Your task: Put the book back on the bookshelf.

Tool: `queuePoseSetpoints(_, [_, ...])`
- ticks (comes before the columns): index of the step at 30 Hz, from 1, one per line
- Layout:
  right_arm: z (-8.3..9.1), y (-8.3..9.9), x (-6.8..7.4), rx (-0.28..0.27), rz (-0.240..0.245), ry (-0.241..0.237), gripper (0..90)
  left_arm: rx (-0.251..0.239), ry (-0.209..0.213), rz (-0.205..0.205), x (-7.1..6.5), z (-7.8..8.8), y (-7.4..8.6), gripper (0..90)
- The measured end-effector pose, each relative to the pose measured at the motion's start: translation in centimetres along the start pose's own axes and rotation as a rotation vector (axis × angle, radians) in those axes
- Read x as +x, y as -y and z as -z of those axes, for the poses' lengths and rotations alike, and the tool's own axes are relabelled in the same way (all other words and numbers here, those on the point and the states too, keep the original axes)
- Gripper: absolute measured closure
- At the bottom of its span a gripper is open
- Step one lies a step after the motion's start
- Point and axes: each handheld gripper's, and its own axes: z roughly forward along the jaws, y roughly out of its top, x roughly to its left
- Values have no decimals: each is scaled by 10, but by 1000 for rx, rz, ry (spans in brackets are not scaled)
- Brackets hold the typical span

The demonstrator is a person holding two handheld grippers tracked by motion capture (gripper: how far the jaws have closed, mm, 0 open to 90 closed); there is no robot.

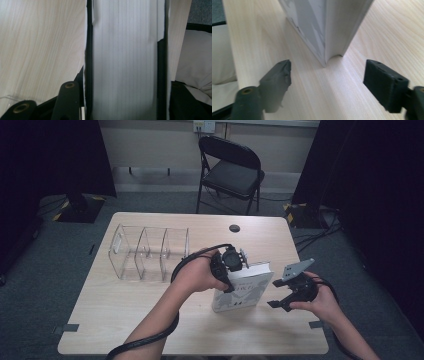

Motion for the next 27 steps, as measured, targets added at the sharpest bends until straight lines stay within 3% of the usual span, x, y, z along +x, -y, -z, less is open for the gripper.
queuePoseSetpoints(2, [-3,1,0,0,-13,4,190,5,-6,-1,2,2,3,525])
queuePoseSetpoints(4, [-5,4,0,-5,-27,10,186,5,-5,29,3,3,8,526])
queuePoseSetpoints(9, [-13,12,0,-14,-50,16,169,22,-16,21,7,9,19,526])
queuePoseSetpoints(10, [-14,14,0,-16,-50,12,167,23,-21,47,6,10,22,526])
queuePoseSetpoints(19, [-34,26,3,-32,-123,16,140,29,-33,79,11,17,40,526])
queuePoseSetpoints(21, [-39,29,4,-28,-130,21,138,40,-40,70,12,19,43,526])
queuePoseSetpoints(22, [-41,30,4,-24,-134,34,137,44,-33,87,11,19,43,526])
queuePoseSetpoints(26, [-46,36,7,-46,-146,56,133,48,-39,69,13,20,45,526])
queuePoseSetpoints(27, [-47,38,7,-50,-148,58,132,45,-41,86,12,20,45,525])
